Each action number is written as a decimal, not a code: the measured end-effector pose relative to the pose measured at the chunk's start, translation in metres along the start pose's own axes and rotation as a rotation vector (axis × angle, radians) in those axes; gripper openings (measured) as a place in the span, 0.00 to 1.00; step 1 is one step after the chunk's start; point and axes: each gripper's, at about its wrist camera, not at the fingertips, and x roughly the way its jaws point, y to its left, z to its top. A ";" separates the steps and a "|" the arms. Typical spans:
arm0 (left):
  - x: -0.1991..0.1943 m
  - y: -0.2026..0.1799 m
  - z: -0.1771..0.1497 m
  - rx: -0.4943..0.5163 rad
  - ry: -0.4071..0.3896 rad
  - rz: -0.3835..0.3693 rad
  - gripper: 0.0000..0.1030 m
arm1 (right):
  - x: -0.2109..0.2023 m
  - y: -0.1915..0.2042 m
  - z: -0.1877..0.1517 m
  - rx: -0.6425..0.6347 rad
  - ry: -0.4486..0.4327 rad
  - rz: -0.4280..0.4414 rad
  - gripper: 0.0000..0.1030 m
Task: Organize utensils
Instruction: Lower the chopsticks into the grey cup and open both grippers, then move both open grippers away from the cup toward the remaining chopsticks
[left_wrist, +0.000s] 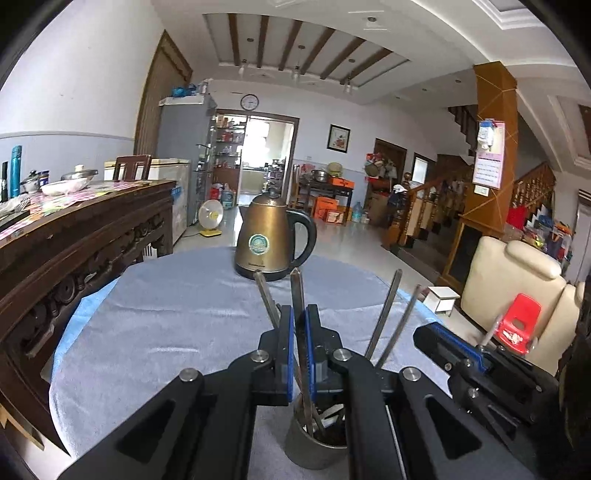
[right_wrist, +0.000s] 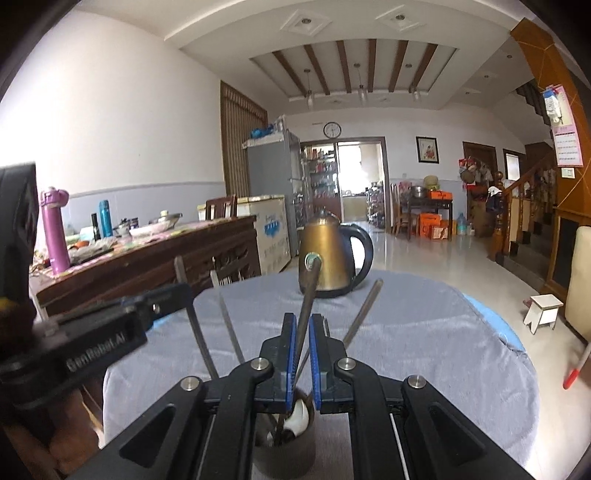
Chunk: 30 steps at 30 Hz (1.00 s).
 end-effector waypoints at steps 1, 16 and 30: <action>-0.001 -0.001 0.000 0.006 0.002 -0.003 0.06 | -0.002 -0.001 -0.001 -0.002 0.004 -0.005 0.08; -0.004 -0.018 -0.017 0.083 0.063 -0.024 0.63 | -0.025 -0.038 0.001 0.040 -0.041 -0.118 0.64; 0.004 -0.008 -0.029 0.079 0.181 0.153 0.76 | -0.025 -0.071 -0.006 0.124 0.054 -0.154 0.64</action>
